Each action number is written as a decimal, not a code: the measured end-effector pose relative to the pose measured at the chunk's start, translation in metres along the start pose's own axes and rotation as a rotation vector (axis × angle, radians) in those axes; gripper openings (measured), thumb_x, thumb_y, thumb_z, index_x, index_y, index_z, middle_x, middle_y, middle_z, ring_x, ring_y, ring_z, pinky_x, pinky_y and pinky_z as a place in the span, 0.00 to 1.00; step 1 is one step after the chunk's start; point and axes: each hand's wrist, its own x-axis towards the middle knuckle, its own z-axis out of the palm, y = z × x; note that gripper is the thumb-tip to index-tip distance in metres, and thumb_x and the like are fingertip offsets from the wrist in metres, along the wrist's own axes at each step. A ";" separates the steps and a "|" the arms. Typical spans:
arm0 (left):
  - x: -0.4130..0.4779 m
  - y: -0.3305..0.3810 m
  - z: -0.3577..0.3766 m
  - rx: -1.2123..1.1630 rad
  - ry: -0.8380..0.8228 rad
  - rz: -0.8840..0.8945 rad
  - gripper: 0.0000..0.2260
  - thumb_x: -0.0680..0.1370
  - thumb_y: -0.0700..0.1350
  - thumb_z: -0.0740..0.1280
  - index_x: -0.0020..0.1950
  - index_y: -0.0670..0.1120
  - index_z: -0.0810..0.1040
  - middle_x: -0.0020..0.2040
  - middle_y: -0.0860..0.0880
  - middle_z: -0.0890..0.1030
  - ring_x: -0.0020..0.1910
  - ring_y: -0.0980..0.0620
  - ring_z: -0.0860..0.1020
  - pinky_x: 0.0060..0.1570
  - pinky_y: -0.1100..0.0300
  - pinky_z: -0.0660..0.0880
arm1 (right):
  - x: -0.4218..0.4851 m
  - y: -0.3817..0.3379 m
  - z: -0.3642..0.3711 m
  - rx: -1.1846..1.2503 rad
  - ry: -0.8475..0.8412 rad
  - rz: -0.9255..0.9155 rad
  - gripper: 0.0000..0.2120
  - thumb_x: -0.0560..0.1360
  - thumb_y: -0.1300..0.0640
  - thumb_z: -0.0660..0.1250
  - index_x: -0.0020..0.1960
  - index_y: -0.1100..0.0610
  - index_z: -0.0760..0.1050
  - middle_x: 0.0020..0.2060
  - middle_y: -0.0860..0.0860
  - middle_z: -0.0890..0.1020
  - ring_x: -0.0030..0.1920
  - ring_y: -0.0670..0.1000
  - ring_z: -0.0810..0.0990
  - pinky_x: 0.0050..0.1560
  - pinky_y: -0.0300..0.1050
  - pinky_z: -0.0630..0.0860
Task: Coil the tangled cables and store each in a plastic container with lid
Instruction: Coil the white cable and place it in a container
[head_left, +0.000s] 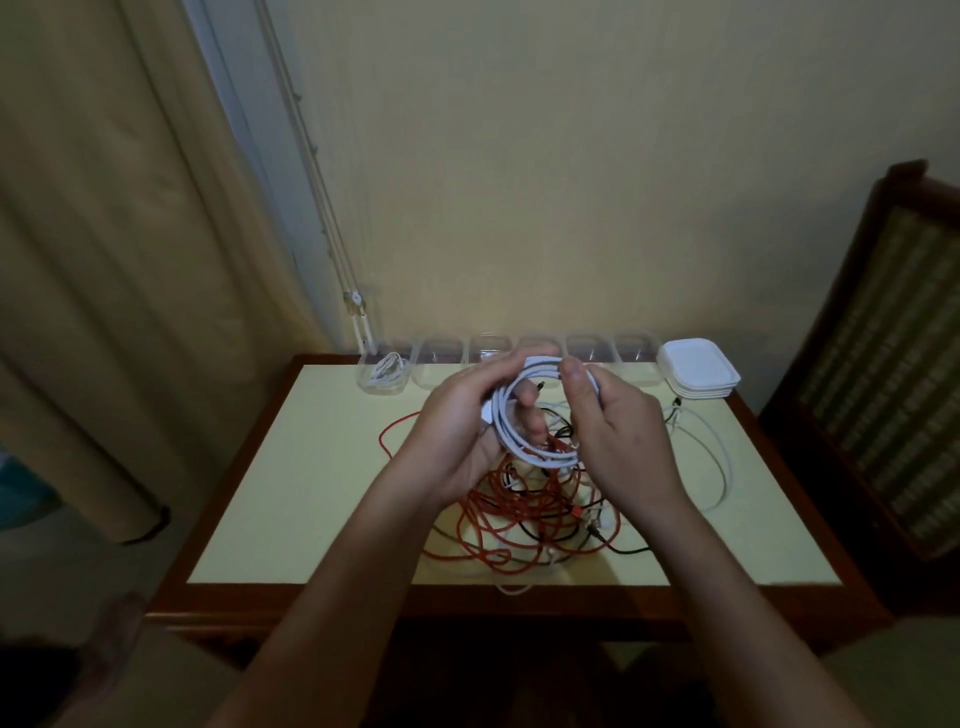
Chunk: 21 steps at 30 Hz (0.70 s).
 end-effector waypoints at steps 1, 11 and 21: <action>-0.001 0.002 0.001 -0.053 -0.028 -0.077 0.13 0.83 0.48 0.58 0.52 0.43 0.80 0.28 0.50 0.68 0.23 0.54 0.68 0.26 0.63 0.68 | 0.001 0.001 0.000 -0.012 -0.014 -0.006 0.23 0.84 0.44 0.56 0.39 0.59 0.73 0.25 0.48 0.68 0.29 0.47 0.68 0.33 0.43 0.64; 0.006 0.011 -0.023 -0.401 0.090 -0.104 0.12 0.77 0.47 0.62 0.53 0.41 0.79 0.21 0.54 0.59 0.19 0.57 0.50 0.19 0.66 0.48 | 0.000 0.017 -0.014 0.075 -0.145 0.022 0.26 0.77 0.36 0.61 0.37 0.59 0.71 0.28 0.52 0.70 0.30 0.45 0.67 0.31 0.38 0.63; 0.002 0.042 -0.058 -0.659 0.088 0.103 0.09 0.77 0.43 0.65 0.49 0.40 0.82 0.20 0.53 0.60 0.20 0.58 0.49 0.15 0.64 0.52 | -0.001 0.068 -0.047 0.056 -0.055 0.214 0.22 0.78 0.44 0.68 0.38 0.61 0.71 0.29 0.48 0.67 0.31 0.46 0.66 0.37 0.46 0.65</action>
